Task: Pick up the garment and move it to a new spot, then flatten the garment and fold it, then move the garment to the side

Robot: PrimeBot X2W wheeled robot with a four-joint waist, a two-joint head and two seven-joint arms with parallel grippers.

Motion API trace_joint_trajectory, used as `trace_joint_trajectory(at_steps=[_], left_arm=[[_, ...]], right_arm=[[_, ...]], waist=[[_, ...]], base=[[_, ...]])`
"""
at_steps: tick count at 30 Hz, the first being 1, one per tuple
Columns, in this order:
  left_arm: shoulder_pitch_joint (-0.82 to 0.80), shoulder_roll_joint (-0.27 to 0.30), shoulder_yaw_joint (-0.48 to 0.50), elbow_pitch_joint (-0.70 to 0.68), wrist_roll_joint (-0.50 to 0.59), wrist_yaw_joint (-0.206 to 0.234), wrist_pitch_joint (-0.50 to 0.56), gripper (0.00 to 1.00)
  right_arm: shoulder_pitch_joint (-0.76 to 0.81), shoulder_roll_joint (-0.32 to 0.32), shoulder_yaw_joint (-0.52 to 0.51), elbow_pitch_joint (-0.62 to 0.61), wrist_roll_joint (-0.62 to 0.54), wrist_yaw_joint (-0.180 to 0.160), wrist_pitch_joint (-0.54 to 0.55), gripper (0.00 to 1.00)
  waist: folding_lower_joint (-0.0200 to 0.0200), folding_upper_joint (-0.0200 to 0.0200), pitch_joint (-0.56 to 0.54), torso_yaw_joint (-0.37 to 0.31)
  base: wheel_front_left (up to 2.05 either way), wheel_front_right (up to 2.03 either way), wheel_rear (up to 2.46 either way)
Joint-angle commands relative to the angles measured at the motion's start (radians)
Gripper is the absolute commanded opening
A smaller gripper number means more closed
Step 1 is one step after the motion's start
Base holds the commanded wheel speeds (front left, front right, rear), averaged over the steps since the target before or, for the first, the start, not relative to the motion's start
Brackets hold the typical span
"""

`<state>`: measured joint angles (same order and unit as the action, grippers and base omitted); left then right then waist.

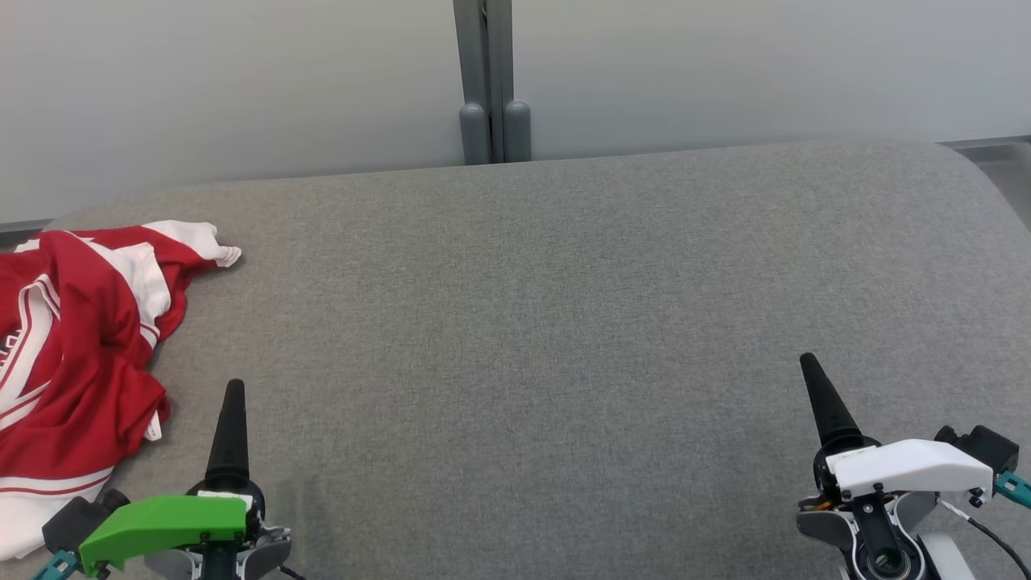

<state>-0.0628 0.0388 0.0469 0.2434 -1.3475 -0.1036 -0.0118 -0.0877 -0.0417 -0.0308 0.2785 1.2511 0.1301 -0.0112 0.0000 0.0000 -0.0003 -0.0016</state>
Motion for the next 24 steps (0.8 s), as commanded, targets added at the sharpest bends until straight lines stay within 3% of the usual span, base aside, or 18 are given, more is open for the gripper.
trace_joint_trajectory(at_steps=[1,24], left_arm=[[-0.003,0.007,-0.009,-0.016,0.042,0.008,-0.013,1.00],[0.034,0.009,-0.075,-0.033,0.510,0.043,-0.091,1.00]], right_arm=[[-0.027,-0.005,0.005,-0.014,-0.049,0.000,-0.012,1.00],[-0.009,-0.007,0.038,-0.016,-0.473,0.001,-0.092,1.00]], waist=[[0.0000,0.0000,-0.001,0.000],[0.0000,0.0000,-0.015,0.000]], base=[[0.00,0.00,0.00],[0.00,0.00,0.00]])
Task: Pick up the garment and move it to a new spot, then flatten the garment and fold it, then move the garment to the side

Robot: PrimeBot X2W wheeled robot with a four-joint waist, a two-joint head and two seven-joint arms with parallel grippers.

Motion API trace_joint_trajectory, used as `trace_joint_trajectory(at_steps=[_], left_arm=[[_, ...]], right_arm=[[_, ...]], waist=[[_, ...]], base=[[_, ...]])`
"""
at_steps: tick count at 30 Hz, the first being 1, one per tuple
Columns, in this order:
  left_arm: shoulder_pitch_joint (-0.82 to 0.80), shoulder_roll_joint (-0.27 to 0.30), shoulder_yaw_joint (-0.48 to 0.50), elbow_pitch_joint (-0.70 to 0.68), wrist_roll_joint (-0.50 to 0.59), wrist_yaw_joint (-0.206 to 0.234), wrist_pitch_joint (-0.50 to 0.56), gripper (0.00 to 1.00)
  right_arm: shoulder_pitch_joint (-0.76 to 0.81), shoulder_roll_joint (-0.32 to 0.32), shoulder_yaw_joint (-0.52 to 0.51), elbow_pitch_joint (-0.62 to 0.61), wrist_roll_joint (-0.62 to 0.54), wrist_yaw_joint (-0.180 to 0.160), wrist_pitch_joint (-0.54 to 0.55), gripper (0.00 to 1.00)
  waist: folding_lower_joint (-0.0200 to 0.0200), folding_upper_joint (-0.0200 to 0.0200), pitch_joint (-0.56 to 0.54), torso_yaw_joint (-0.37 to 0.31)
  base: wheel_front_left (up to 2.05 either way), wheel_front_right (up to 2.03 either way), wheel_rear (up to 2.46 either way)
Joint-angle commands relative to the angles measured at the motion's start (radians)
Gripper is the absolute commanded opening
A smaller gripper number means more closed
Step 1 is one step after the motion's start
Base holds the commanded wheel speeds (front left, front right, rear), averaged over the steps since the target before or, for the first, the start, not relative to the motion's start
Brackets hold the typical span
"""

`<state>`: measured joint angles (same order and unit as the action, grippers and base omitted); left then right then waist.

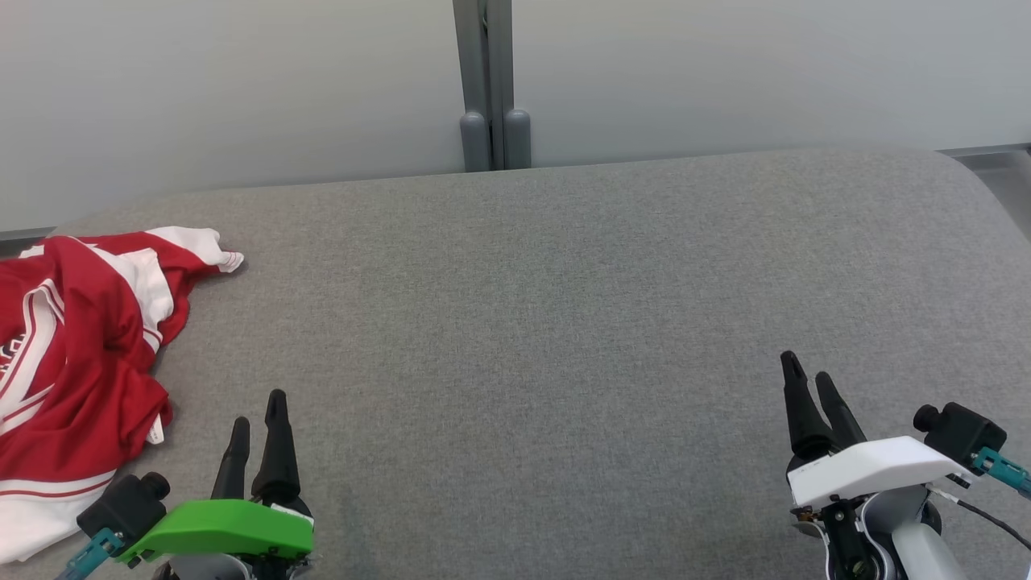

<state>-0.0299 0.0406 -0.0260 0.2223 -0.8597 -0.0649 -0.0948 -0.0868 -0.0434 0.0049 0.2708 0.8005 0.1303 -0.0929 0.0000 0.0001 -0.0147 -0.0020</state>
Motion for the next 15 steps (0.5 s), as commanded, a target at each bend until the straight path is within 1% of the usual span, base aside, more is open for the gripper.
trace_joint_trajectory(at_steps=[1,7,15], left_arm=[[0.001,0.008,-0.004,-0.013,0.037,0.005,-0.010,1.00],[0.005,0.008,-0.019,-0.017,0.132,0.011,-0.028,1.00],[0.006,0.009,-0.031,-0.022,0.222,0.011,-0.051,1.00]], right_arm=[[-0.010,-0.006,0.003,-0.007,-0.034,0.000,-0.012,1.00],[-0.011,-0.006,0.008,-0.002,-0.114,0.000,-0.030,1.00],[-0.015,-0.007,0.016,0.003,-0.199,0.000,-0.052,1.00]], waist=[[0.0000,-0.0001,0.000,0.000],[0.0000,-0.0001,-0.001,0.000],[0.0000,-0.0001,0.000,0.000]], base=[[0.00,0.00,0.00],[0.00,0.00,0.00],[0.00,0.00,0.00]])
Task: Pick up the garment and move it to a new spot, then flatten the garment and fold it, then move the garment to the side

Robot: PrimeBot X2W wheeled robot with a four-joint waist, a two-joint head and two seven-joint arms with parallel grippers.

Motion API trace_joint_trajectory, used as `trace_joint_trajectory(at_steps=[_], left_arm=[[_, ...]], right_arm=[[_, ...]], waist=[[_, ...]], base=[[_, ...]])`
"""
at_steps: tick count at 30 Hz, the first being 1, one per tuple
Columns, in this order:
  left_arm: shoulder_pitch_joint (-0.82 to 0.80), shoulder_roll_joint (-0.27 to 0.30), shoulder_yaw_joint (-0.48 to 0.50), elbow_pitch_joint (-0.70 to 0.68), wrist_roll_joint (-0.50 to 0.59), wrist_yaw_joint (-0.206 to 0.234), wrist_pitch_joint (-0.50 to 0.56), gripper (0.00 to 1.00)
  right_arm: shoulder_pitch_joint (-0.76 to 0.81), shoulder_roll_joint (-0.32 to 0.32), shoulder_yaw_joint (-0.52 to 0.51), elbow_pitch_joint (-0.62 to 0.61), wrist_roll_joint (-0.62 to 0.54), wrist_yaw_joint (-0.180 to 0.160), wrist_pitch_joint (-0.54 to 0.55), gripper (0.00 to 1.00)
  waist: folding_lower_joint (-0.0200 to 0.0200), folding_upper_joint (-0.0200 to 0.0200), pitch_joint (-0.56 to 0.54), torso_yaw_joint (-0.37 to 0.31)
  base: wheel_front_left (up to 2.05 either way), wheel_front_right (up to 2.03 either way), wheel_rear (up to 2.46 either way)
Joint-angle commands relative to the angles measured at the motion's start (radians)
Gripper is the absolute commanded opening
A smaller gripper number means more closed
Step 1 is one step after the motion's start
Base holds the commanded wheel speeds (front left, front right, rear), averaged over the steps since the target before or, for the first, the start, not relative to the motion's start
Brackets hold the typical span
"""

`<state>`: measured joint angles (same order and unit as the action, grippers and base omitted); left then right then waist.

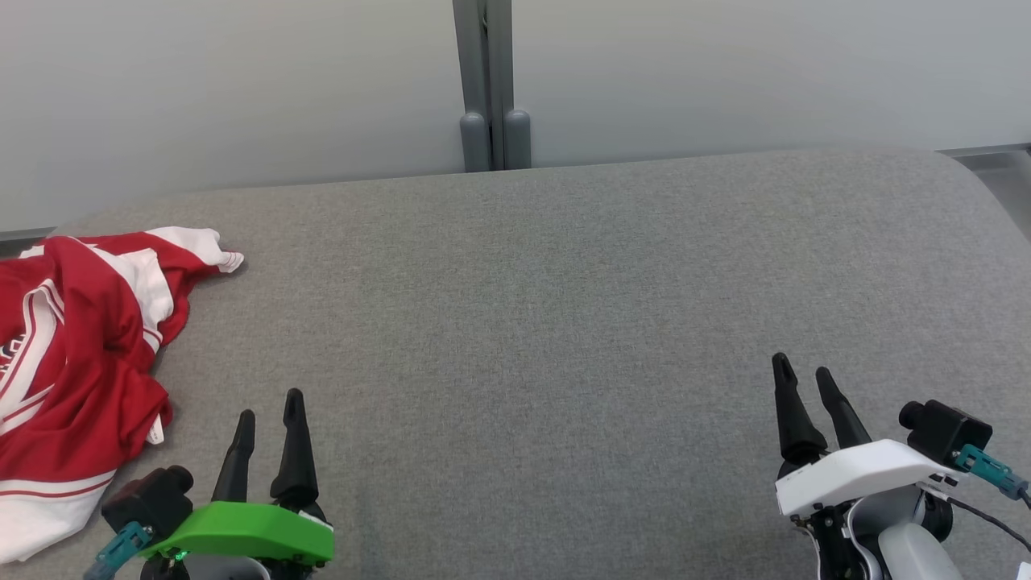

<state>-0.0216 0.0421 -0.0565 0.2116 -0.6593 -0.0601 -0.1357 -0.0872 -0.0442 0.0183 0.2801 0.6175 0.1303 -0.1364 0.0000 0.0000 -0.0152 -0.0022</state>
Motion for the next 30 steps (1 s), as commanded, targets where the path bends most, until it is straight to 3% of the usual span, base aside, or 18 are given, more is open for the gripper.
trace_joint_trajectory(at_steps=[1,30], left_arm=[[-0.002,0.008,-0.003,-0.011,0.035,0.006,-0.012,1.00],[0.007,0.010,-0.031,-0.004,0.265,0.025,-0.080,1.00]], right_arm=[[-0.015,-0.006,0.003,-0.005,-0.028,0.000,-0.011,1.00],[-0.025,-0.007,0.022,0.019,-0.311,0.000,-0.080,1.00]], waist=[[0.0000,0.0000,0.000,0.000],[0.0000,0.0000,-0.006,0.003]], base=[[0.00,0.00,0.00],[0.00,0.00,0.00]])
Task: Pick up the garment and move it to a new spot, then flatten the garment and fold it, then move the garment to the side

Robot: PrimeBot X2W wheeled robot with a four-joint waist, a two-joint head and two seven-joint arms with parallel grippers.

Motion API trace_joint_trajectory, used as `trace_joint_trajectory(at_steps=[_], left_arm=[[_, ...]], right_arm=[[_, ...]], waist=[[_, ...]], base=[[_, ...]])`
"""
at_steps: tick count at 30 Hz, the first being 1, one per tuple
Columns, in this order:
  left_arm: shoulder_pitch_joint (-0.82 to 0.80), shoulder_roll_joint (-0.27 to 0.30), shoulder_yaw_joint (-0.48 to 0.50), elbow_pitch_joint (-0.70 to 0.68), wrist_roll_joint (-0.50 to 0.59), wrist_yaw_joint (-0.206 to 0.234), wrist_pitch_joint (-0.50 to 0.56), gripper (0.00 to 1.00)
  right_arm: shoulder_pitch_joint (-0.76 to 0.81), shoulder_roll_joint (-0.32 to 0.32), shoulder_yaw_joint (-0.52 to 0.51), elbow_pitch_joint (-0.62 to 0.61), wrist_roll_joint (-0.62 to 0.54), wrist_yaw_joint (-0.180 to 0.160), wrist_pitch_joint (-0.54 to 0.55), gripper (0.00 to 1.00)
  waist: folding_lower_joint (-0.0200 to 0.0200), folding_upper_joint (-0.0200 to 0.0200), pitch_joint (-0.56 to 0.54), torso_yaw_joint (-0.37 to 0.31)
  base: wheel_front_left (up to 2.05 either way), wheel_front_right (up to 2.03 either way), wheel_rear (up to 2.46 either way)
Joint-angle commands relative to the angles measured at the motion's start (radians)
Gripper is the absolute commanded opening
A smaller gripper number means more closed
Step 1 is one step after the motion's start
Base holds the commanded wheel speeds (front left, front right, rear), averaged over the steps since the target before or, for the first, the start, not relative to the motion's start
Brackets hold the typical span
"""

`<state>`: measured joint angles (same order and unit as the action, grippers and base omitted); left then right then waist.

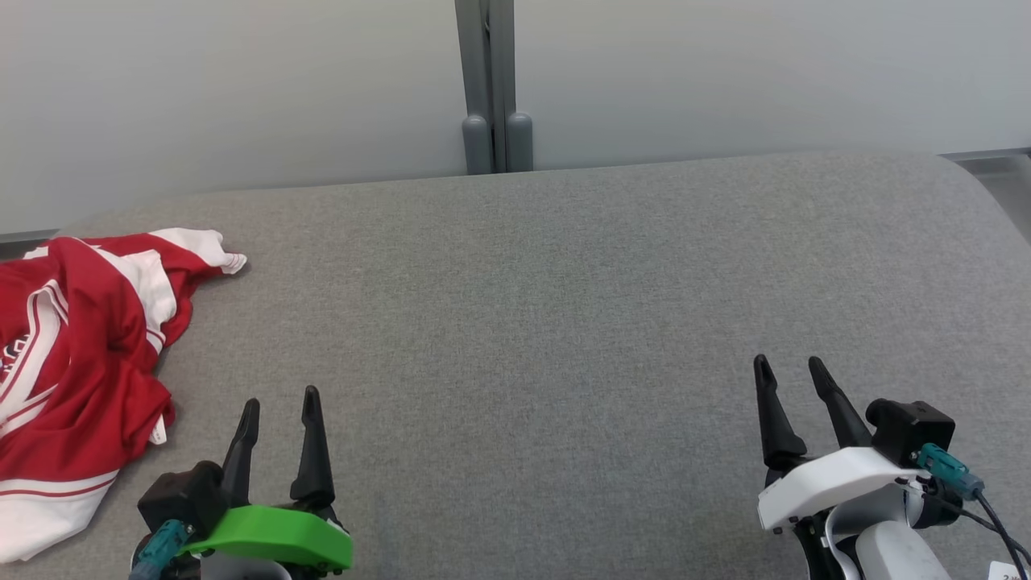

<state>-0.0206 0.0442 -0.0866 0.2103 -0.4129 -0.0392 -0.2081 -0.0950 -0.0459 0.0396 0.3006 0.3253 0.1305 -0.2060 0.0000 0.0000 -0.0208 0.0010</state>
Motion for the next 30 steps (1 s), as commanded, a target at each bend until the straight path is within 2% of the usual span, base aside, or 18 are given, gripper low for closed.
trace_joint_trajectory(at_steps=[1,30], left_arm=[[0.007,0.008,-0.001,-0.001,0.027,0.005,-0.010,1.00],[0.024,0.009,-0.019,0.008,0.180,0.016,-0.058,1.00]], right_arm=[[-0.017,-0.006,0.002,0.001,-0.027,0.000,-0.011,1.00],[-0.019,-0.006,0.021,0.025,-0.219,0.000,-0.060,1.00]], waist=[[0.0000,0.0000,-0.001,0.000],[0.0000,0.0000,-0.012,-0.003]], base=[[0.00,0.00,0.00],[0.00,0.00,0.00]])
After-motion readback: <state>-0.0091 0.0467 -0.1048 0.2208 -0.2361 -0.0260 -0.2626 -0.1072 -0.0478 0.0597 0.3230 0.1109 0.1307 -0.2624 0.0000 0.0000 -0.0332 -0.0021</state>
